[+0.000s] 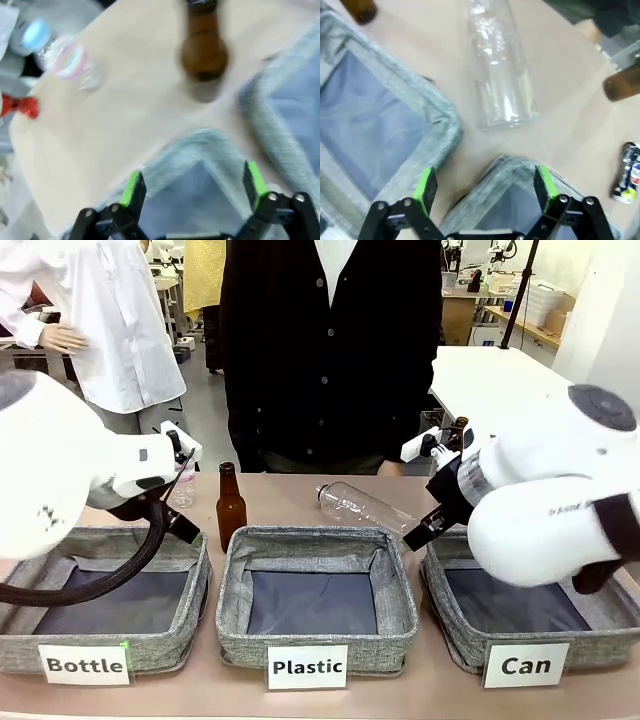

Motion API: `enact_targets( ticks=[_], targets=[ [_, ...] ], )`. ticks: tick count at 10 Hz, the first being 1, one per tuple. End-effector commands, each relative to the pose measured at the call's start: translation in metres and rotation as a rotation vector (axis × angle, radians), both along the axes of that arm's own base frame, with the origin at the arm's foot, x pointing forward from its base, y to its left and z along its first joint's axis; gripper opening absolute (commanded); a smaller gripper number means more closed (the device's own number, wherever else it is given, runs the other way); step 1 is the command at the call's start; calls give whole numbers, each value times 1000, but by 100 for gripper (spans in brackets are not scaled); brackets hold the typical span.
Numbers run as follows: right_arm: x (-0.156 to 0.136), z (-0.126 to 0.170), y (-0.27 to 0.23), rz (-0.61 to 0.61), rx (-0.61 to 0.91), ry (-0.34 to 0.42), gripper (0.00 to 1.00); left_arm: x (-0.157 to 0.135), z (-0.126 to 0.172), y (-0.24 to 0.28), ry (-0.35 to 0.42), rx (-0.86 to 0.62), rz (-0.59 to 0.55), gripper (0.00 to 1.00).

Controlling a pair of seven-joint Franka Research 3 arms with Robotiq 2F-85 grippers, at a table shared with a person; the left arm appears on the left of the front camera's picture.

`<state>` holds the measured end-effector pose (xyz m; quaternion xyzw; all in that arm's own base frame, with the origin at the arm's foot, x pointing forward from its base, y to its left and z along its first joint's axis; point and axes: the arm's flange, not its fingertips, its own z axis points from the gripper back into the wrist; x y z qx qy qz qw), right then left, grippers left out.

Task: Sort the can waste into the basket.
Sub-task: Pick up the can waste from the table and place it in the right Fabric basket.

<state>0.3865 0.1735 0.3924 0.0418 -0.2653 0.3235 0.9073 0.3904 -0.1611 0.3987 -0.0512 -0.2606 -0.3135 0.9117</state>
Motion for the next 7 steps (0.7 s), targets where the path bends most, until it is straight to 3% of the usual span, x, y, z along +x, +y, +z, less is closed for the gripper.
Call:
enact_targets(
  ticks=[1, 2, 3, 4, 5, 7],
  targets=[
    [-31, 82, -49, -64, 133, 130, 100, -55, 80, 33, 145, -141, -159, 100],
    [-53, 112, -75, -124, 198, 180, 100, -81, 103, 48, 179, -220, -182, 100],
    [-76, 132, -113, -174, 288, 213, 100, -108, 118, 76, 177, -334, -216, 100],
    [-94, 140, -153, -151, 422, 239, 100, -125, 125, 109, 143, -389, -187, 100],
    [-110, 140, -197, -168, 560, 255, 100, -136, 127, 155, 111, -453, -115, 100],
    [-139, 115, -278, -284, 815, 253, 100, -153, 116, 263, 51, -719, 109, 100]
  ],
)
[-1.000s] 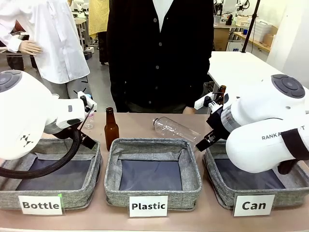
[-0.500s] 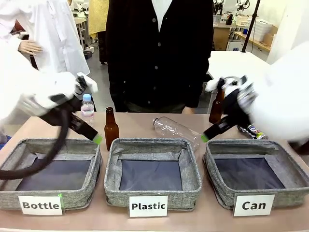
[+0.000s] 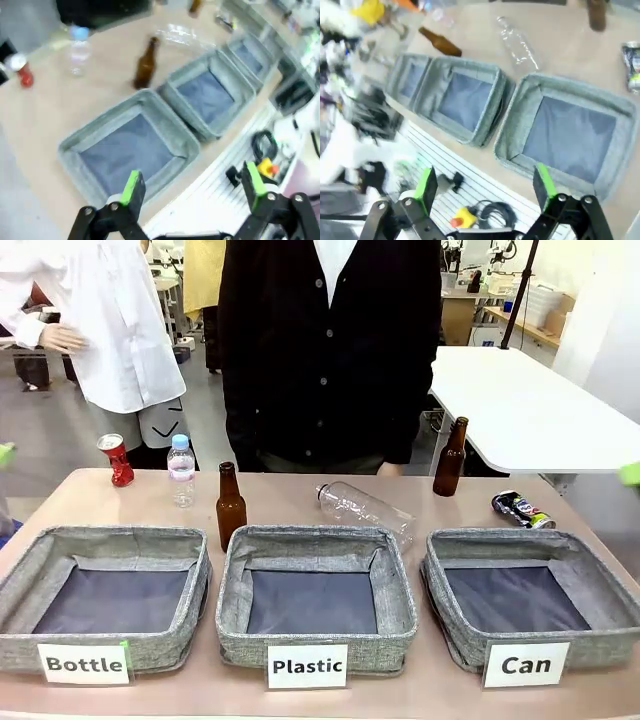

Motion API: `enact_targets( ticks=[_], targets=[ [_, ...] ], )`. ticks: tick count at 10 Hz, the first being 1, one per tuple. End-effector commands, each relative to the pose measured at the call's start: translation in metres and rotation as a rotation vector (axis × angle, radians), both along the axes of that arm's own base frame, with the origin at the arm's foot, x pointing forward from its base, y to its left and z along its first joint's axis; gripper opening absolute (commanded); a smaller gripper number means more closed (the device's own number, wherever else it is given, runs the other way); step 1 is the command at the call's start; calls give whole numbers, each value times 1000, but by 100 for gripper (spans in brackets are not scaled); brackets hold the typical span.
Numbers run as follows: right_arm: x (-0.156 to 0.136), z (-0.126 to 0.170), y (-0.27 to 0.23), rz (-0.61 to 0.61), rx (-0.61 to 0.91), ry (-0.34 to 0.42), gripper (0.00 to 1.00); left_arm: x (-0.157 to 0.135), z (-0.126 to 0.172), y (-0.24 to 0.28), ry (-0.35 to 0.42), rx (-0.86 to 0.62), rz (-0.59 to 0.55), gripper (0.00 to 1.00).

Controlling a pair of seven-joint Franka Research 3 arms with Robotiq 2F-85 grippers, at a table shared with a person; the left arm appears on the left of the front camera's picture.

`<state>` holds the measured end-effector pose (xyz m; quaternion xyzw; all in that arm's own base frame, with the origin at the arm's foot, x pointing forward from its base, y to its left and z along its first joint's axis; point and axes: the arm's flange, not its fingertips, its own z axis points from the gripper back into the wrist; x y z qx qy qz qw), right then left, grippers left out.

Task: Sort the can waste into the basket.
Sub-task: Pick up the can waste from the table and place it in the right Fabric basket.

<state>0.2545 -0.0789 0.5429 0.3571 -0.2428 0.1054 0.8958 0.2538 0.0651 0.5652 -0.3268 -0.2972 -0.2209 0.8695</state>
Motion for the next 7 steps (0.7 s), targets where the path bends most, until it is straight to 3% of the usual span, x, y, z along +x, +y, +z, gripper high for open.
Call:
enact_targets(
  ticks=[1, 2, 4, 5, 6, 7],
  targets=[
    [-19, -57, -65, -139, 246, -5, 100, -20, -73, 87, -8, -254, 269, 100],
    [-26, -75, -93, -182, 335, -10, 100, -31, -97, 111, 6, -358, 360, 100],
    [-37, -101, -130, -289, 456, -1, 100, -32, -144, 133, 80, -504, 432, 100],
    [-38, -111, -136, -329, 478, 6, 100, -18, -163, 137, 130, -580, 440, 100],
    [-36, -115, -137, -391, 451, 10, 100, -11, -173, 113, 129, -594, 443, 100],
    [-44, -99, -160, -342, 454, 28, 100, -3, -166, 103, 123, -575, 462, 100]
  ],
)
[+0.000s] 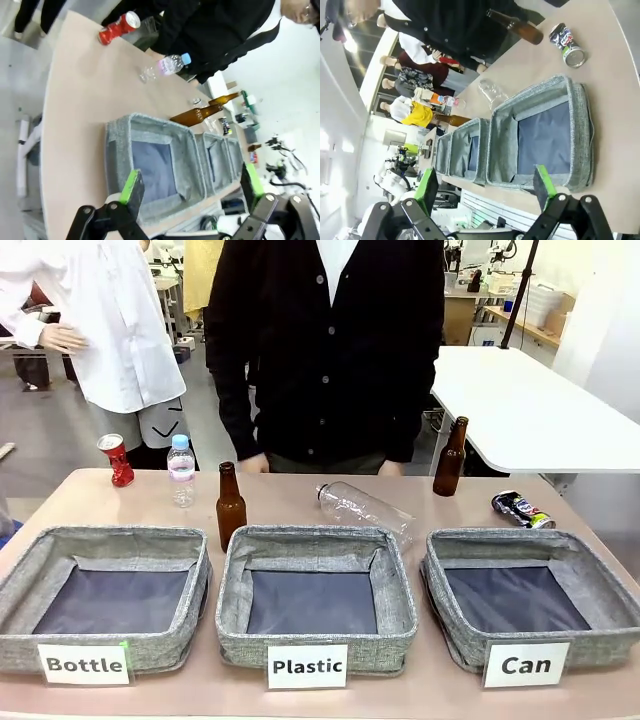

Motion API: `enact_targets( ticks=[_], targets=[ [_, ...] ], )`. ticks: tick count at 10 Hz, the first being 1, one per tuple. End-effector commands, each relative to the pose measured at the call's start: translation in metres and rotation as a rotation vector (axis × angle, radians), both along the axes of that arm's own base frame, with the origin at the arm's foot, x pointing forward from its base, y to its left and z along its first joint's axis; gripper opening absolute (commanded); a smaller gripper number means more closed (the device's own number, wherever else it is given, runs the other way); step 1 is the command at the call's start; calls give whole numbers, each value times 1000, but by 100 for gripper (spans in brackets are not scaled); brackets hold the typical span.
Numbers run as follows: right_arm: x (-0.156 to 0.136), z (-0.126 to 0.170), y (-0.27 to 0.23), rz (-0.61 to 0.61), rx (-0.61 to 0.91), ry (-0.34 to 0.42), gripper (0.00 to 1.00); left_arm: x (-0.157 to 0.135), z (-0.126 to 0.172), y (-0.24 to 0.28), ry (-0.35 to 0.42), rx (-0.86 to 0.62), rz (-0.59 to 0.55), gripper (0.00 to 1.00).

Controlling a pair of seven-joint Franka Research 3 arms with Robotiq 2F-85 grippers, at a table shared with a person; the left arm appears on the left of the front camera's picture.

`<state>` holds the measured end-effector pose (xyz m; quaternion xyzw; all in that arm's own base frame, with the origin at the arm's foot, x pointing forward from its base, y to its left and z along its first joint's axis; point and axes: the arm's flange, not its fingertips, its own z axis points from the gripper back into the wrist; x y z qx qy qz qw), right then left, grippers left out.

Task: Sort the can waste into the basket.
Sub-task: Pick up the can waste from the table and place it in the right Fabric basket.

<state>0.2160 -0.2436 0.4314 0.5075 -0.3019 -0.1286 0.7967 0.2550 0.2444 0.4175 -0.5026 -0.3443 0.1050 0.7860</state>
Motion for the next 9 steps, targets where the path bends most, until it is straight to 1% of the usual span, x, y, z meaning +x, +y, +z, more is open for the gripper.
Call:
enact_targets(
  ticks=[1, 8, 9],
  targets=[
    [-6, 12, 5, 27, -23, -20, 100, -21, 6, 11, 1, 27, 5, 100],
    [-6, 12, 5, 27, -23, -20, 100, -21, 6, 11, 1, 27, 5, 100],
    [-7, 11, 7, 23, -20, 11, 100, -21, 6, 11, 1, 27, 5, 100]
  ],
)
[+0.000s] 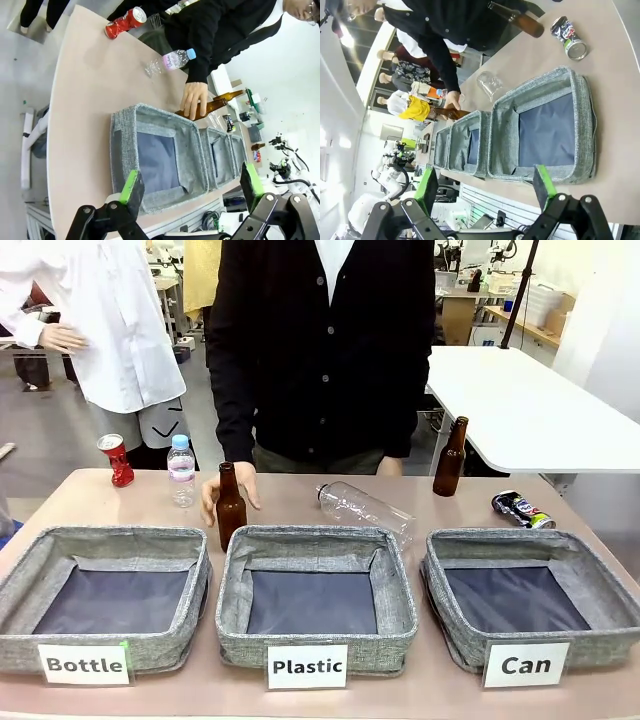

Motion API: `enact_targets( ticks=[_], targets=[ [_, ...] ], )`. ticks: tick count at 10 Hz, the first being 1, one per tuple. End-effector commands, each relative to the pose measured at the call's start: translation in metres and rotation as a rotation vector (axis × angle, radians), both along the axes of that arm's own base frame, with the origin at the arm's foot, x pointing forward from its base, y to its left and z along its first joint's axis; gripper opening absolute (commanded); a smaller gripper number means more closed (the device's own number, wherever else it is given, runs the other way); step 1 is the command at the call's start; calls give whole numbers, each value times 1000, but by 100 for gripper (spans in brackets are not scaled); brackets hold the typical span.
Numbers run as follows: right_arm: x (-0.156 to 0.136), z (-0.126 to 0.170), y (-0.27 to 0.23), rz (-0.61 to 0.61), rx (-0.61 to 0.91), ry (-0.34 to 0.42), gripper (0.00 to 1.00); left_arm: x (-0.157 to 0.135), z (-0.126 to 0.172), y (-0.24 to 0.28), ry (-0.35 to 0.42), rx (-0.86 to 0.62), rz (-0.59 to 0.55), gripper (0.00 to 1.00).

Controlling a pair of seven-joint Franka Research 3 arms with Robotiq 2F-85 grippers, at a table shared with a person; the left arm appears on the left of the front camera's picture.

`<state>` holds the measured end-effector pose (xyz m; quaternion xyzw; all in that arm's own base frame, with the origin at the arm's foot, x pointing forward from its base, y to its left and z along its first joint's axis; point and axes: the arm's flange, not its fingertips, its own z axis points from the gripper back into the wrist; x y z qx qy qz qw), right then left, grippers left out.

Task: Sort the can waste into the basket.
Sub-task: Pick up the can waste from the table and place it in the right Fabric basket.

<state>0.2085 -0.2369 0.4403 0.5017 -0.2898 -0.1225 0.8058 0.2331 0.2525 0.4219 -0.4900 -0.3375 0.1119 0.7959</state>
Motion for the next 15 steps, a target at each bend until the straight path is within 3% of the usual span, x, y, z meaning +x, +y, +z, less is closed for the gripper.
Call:
enact_targets(
  ticks=[1, 3, 5, 10, 11, 12, 13, 14, 15],
  targets=[
    [15, 18, 25, 39, -120, 4, 100, 1, 1, 3, -26, 3, -6, 100],
    [56, 63, 65, 119, -407, 44, 100, 1, 1, 3, -26, 3, -6, 100],
    [109, 82, 104, 150, -647, 157, 100, 1, 1, 3, -26, 3, -6, 100],
    [231, 85, 224, 163, -1009, 367, 100, 1, 1, 3, -26, 3, -6, 100],
    [239, 88, 225, 103, -1027, 357, 100, 1, 1, 3, -26, 3, -6, 100],
    [212, 77, 227, 173, -977, 294, 100, 1, 1, 3, -26, 3, -6, 100],
    [212, 77, 227, 173, -977, 294, 100, 1, 1, 3, -26, 3, -6, 100],
    [234, 71, 232, 160, -1011, 336, 100, 1, 1, 3, -26, 3, -6, 100],
    [235, 68, 247, 224, -1132, 347, 100, 1, 1, 3, -26, 3, -6, 100]
  ],
)
